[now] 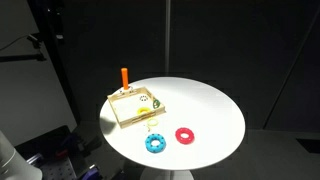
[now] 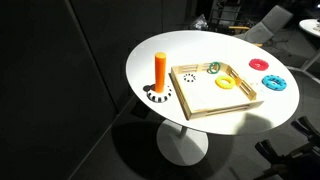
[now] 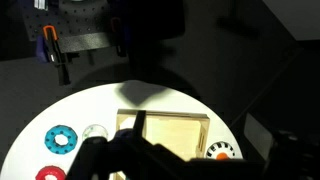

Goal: Remove the orange object from the wooden tray

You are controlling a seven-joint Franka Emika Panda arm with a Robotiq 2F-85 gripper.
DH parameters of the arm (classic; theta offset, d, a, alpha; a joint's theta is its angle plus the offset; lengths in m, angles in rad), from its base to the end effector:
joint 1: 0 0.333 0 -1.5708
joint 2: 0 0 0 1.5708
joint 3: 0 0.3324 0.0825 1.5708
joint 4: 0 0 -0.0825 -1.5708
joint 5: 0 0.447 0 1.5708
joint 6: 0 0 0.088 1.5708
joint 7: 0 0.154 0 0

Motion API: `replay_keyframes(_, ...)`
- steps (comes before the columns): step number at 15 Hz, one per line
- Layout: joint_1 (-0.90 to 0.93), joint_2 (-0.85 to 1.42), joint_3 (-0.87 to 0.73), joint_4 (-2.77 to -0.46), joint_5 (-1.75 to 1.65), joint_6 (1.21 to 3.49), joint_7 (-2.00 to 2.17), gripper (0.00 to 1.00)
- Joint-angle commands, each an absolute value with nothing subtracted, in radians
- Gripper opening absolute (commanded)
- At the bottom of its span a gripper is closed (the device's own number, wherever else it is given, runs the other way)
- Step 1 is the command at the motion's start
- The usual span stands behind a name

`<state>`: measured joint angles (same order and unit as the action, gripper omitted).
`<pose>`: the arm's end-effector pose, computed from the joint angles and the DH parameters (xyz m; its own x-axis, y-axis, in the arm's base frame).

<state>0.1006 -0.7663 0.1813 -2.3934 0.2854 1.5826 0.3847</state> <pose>0.3377 0.1493 0.5254 0.9814 -0.1583 -0.1081 -0.1716 -0.9769 -0.1275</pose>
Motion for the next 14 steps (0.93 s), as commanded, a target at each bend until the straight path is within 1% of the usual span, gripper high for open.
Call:
replay_keyframes(1,0.080,-0.768,0.194,-2.390,0.294,1.577,0.374,1.00)
replay_keyframes(7,0.054,-0.746,0.204,-2.386,0.268,1.584,0.405,1.00)
replay_keyframes(10,0.013,-0.709,0.219,-2.396,0.233,1.642,0.419,1.00)
replay_keyframes(14,-0.031,-0.619,0.236,-2.429,0.165,1.808,0.442,1.00)
